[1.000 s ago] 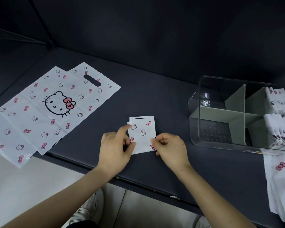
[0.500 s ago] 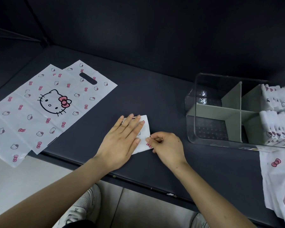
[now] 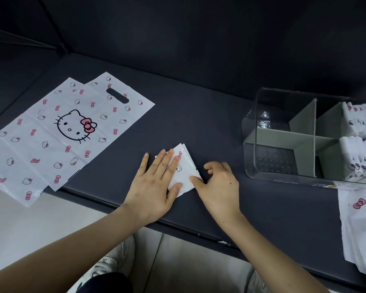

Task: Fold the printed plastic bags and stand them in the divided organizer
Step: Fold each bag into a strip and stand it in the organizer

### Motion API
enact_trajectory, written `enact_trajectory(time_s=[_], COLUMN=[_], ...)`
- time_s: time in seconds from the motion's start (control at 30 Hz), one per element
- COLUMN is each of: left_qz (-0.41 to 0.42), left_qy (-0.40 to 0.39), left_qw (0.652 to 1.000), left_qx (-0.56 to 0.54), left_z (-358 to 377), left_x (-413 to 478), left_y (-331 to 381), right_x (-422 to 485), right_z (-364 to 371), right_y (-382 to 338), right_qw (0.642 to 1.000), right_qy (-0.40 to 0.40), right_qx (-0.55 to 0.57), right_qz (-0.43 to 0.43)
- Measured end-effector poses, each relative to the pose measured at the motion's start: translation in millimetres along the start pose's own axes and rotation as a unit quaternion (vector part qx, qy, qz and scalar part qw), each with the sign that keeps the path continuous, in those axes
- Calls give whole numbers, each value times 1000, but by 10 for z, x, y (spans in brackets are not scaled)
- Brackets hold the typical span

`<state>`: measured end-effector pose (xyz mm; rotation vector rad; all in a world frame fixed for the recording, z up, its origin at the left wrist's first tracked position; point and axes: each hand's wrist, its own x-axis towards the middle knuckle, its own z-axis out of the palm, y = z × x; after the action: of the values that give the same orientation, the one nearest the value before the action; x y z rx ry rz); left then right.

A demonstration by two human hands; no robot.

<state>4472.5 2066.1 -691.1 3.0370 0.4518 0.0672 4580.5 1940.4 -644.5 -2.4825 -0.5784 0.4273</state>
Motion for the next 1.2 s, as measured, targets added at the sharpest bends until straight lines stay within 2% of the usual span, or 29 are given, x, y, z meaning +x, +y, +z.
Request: enact_trajectory(time_s=[0.23, 0.3, 0.4, 0.47, 0.57, 0.6, 0.63, 0.67, 0.73, 0.77, 0.9, 1.0, 1.07, 1.2], left_qz=[-13, -14, -11, -12, -59, -95, -139, -182, -205, -199, -175, -167, -154, -116], left_qy=[-16, -18, -7, 12, 69, 74, 40, -3, -65, -74, -55, -47, -46, -60], left_qw=[1000, 1000, 1000, 998, 982, 968, 941, 891, 749, 716, 689, 666, 669, 686], left_qx=[4, -3, -24, -56, -165, -222, -307, -417, -626, -665, -701, -726, -726, -715], left_z=[6, 17, 34, 35, -117, -229, -371, -539, -812, -892, -1097, -1217, -1269, -1382], left_x=[2, -1, -11, -14, 63, 121, 182, 254, 392, 448, 594, 779, 938, 1257], left_y=[11, 6, -2, -9, -2, 5, 11, 10, 9, 26, 348, 717, 1002, 1677], right_x=[117, 170, 174, 132, 94, 95, 104, 116, 134, 140, 108, 5, -94, -256], right_z=[-36, -85, -107, -114, -247, -334, -436, -548, -792, -904, -1260, -1454, -1556, -1789], right_y=[-161, -206, -222, -186, -136, -121, -108, -94, -71, -45, 144, 353, 487, 721], right_qw=[991, 982, 982, 988, 976, 967, 961, 956, 949, 948, 933, 865, 813, 756], right_qy=[-112, -157, -159, -148, -172, -187, -203, -217, -235, -233, -152, -75, -39, 75], right_qx=[-12, -49, -78, -38, 127, 166, 186, 196, 208, 216, 325, 486, 565, 635], right_qz=[73, 92, 64, 25, 38, 42, 34, 19, -8, -14, 19, 102, 136, 138])
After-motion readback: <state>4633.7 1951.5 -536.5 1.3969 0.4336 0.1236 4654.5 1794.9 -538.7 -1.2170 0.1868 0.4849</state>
